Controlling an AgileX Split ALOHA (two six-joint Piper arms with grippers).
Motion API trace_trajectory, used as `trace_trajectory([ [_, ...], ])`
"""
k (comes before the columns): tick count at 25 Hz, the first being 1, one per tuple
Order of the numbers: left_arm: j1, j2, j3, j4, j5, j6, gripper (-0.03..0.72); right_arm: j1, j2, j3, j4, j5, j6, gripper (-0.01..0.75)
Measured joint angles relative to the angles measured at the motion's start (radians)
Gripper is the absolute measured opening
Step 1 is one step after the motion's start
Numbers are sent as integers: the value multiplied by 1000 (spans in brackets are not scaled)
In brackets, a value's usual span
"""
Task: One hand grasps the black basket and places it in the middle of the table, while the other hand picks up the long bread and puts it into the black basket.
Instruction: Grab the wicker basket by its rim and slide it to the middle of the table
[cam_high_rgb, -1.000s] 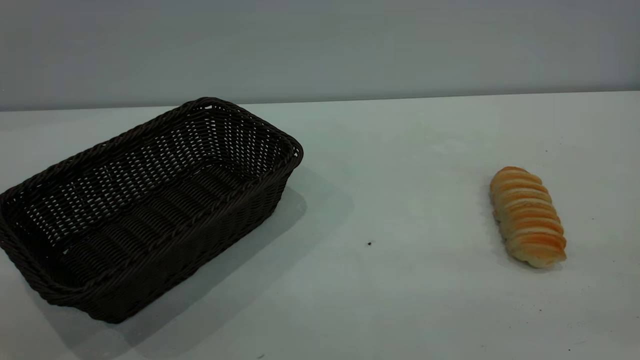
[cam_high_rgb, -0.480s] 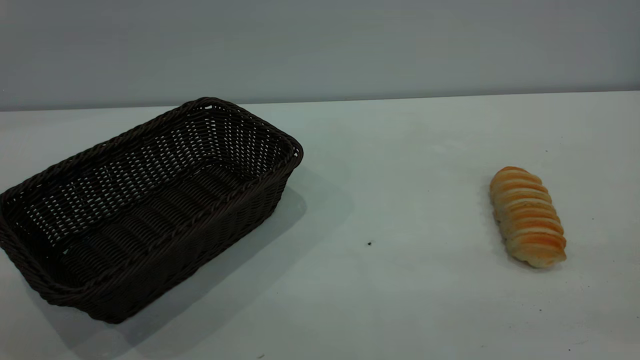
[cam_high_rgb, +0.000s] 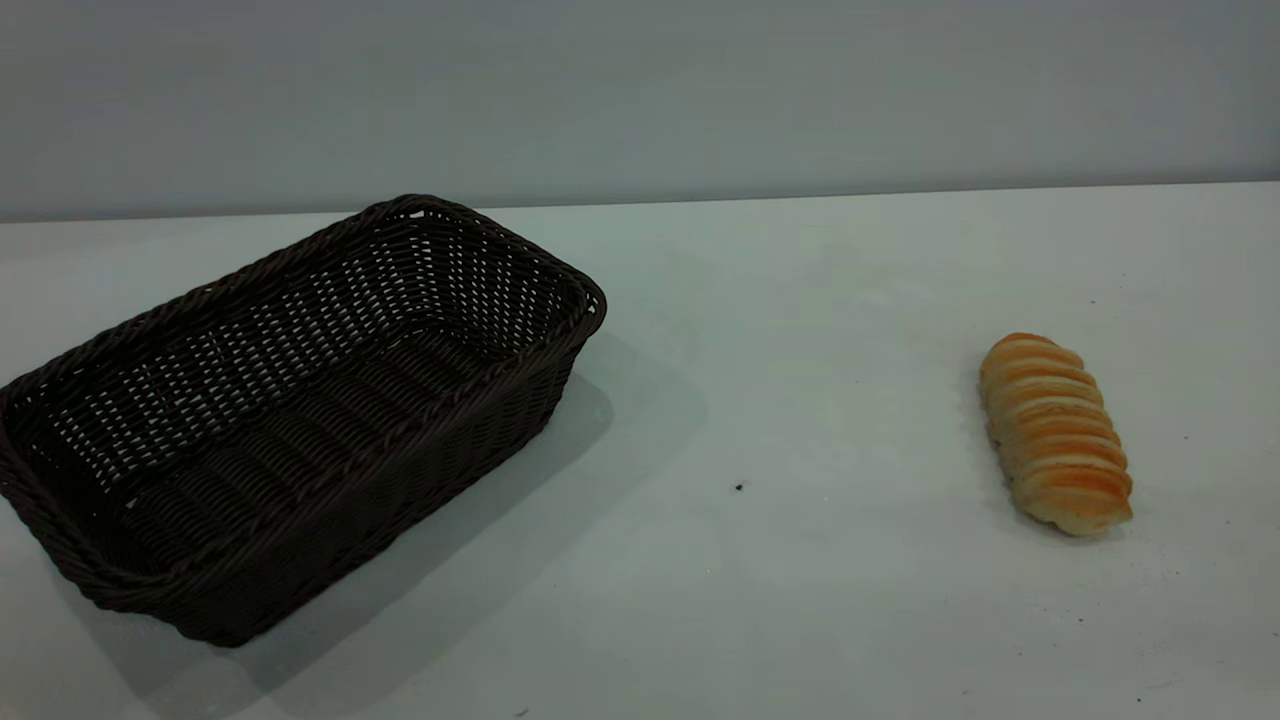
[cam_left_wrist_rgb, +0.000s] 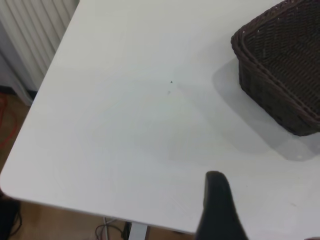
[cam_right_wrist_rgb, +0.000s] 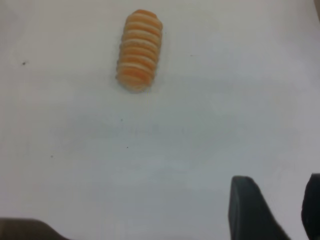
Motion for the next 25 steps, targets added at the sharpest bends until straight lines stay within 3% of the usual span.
trace_trajectory([
  [9, -89, 0, 0, 0, -1, 2, 567, 2, 0, 0, 7, 0, 0, 243],
  [15, -149, 0, 0, 0, -1, 2, 567, 59, 0, 0, 36, 0, 0, 243],
  [25, -152, 140, -6, 48, -24, -103, 567, 68, 101, -1, 86, -13, 12, 243],
])
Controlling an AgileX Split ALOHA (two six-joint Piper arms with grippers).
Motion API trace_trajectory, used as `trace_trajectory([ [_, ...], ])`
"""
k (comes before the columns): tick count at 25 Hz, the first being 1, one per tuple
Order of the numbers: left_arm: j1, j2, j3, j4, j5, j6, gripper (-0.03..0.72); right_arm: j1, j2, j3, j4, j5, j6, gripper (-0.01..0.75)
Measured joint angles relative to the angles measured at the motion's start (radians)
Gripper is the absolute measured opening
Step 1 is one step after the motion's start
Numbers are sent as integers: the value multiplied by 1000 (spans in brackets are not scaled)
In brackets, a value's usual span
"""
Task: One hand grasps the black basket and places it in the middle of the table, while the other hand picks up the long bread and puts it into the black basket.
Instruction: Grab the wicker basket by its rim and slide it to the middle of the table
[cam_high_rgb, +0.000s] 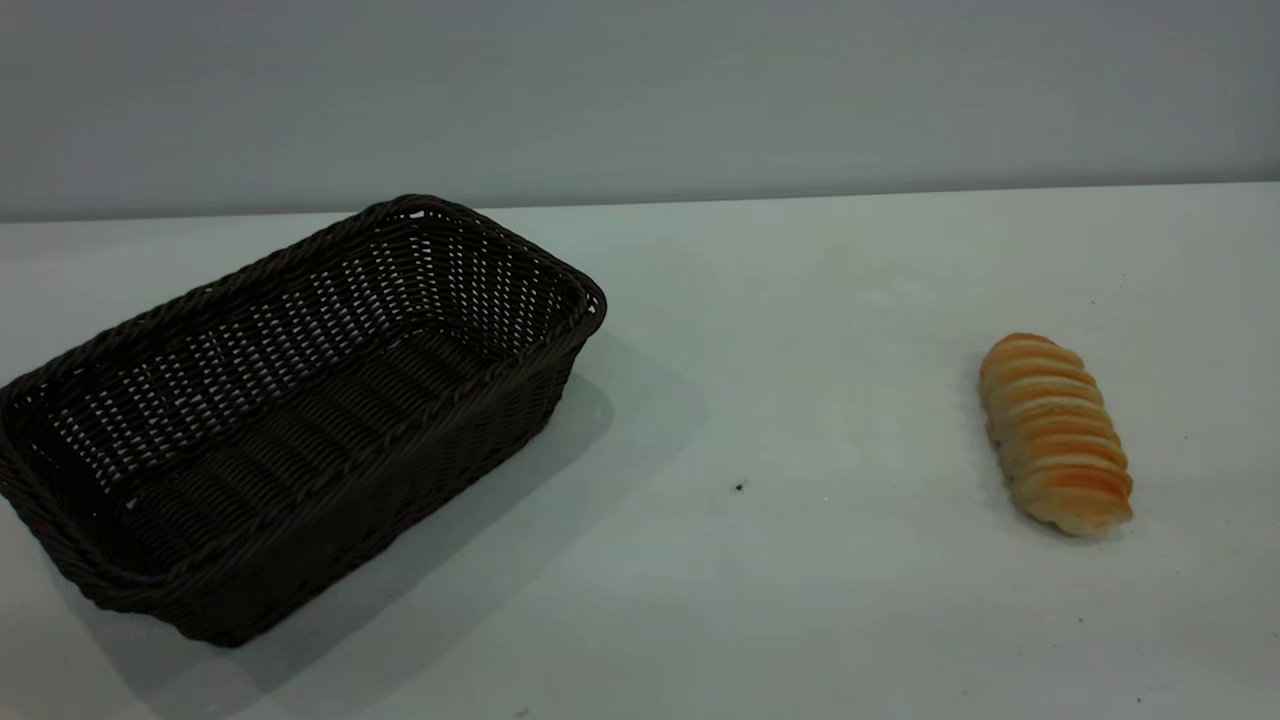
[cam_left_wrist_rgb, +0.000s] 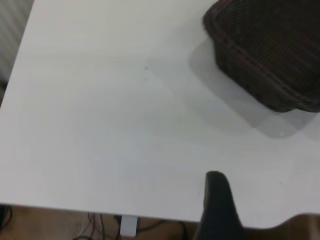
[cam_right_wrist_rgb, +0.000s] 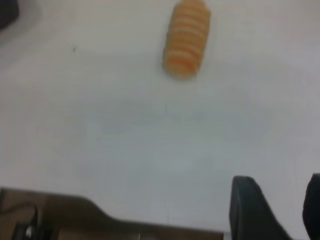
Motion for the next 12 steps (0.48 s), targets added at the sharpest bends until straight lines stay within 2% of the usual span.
trace_trajectory([
  [7, 0, 286, -7, 20, -273, -158, 567, 0, 161, -18, 0, -106, -53, 249],
  [12, 0, 566, -7, 23, -409, -214, 567, 0, 189, -18, 0, -185, -112, 318],
])
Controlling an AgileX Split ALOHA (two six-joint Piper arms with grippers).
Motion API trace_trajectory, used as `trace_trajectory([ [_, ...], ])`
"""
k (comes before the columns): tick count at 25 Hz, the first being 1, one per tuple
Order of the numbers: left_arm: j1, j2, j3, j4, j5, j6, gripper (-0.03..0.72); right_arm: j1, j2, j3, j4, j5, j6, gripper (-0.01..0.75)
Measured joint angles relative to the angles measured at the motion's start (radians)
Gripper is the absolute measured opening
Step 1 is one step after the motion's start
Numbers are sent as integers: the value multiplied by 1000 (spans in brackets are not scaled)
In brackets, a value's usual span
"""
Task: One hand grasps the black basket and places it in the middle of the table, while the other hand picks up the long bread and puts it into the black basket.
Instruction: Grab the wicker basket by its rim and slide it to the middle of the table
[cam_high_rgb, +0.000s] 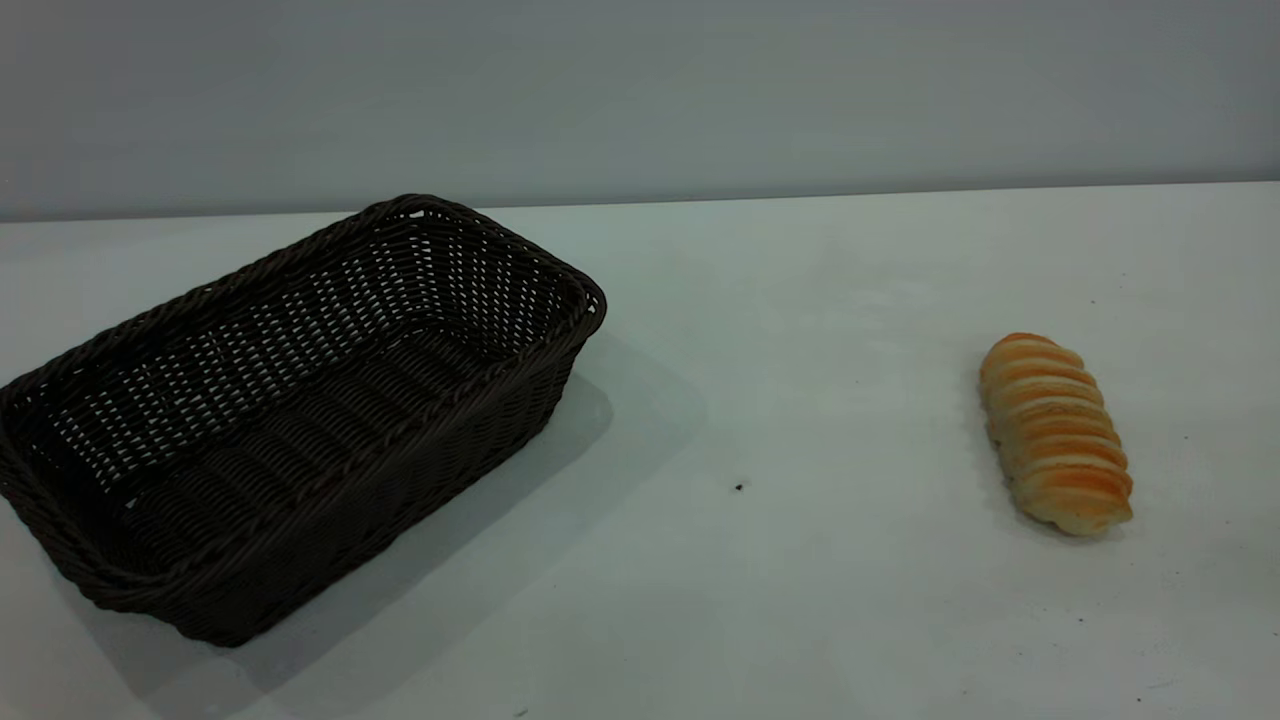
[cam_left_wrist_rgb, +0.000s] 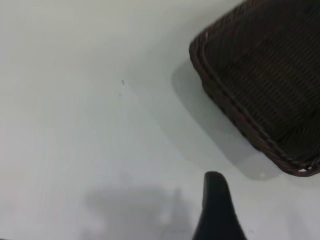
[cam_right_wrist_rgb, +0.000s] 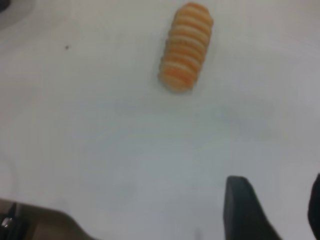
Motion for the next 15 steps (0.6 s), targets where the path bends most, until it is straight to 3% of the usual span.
trace_trajectory([
  [5, 0, 288, 0, 0, -147, -79, 567, 0, 1, 0, 1, -48, -6, 398],
  [11, 0, 587, -3, 0, -322, -159, 567, 0, 8, 0, 1, -132, -6, 408],
  [15, 0, 739, -59, 0, -360, -176, 567, 0, 76, 0, 1, -184, -6, 408],
])
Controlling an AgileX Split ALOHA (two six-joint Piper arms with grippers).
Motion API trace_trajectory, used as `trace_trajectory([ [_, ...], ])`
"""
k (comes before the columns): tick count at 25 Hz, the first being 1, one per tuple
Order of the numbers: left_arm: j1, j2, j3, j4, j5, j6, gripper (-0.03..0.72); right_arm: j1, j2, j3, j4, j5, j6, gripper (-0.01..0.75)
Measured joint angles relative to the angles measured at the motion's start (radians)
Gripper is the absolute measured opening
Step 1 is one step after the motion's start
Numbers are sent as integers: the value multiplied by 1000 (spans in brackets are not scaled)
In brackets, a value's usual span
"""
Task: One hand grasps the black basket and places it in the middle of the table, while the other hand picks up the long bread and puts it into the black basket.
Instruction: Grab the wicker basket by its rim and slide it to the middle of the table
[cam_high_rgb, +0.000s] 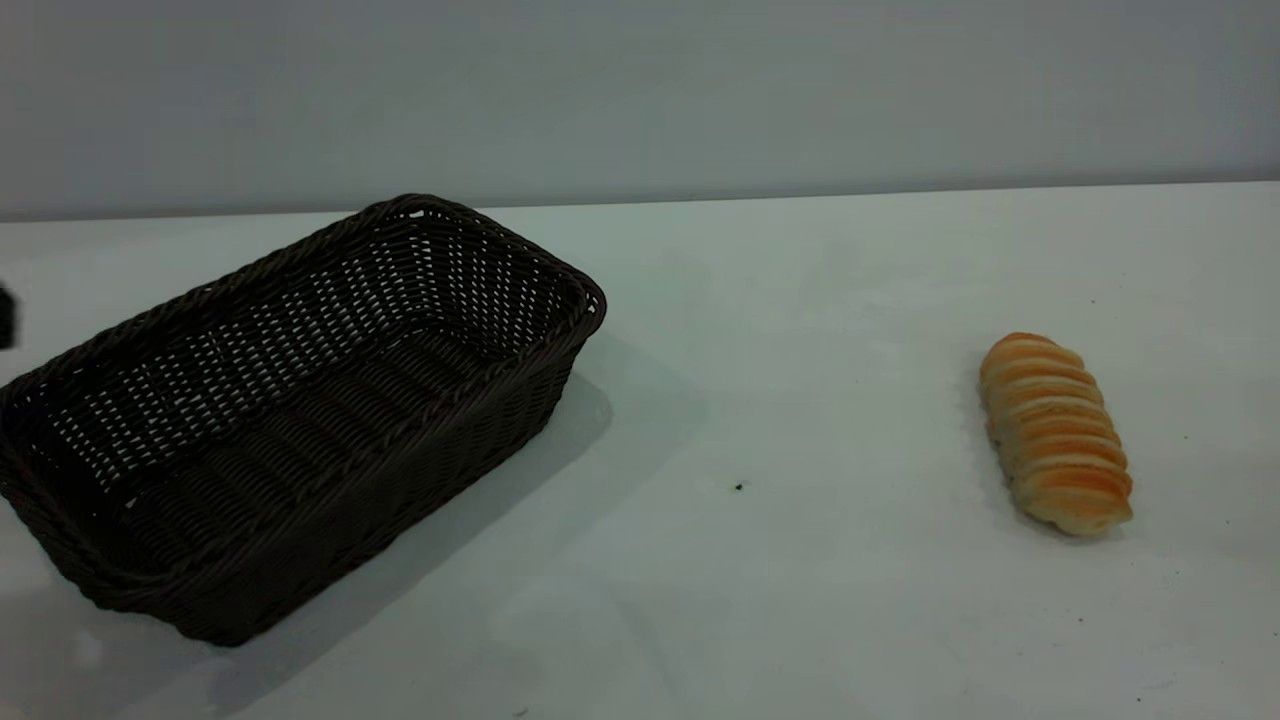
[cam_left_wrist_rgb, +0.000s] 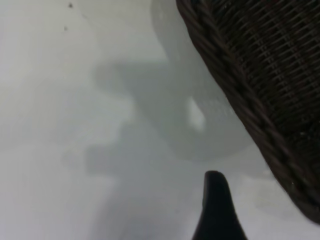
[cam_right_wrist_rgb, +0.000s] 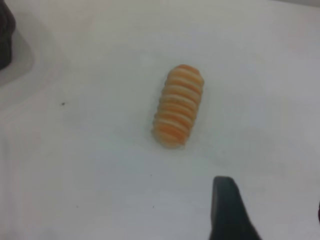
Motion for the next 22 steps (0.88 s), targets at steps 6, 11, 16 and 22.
trace_trajectory([
  [6, 0, 138, -127, -24, -5, -10, 567, 0, 106, 0, 2, -54, 0, 408],
  [11, 0, 234, -221, -95, 52, -11, 567, 0, 139, 0, 2, -80, 0, 408],
  [16, 0, 306, -288, -116, 201, -14, 567, 0, 142, 0, 2, -94, 0, 408],
  [22, 0, 323, -305, -106, 244, -86, 567, 0, 142, 0, 2, -96, 0, 408],
])
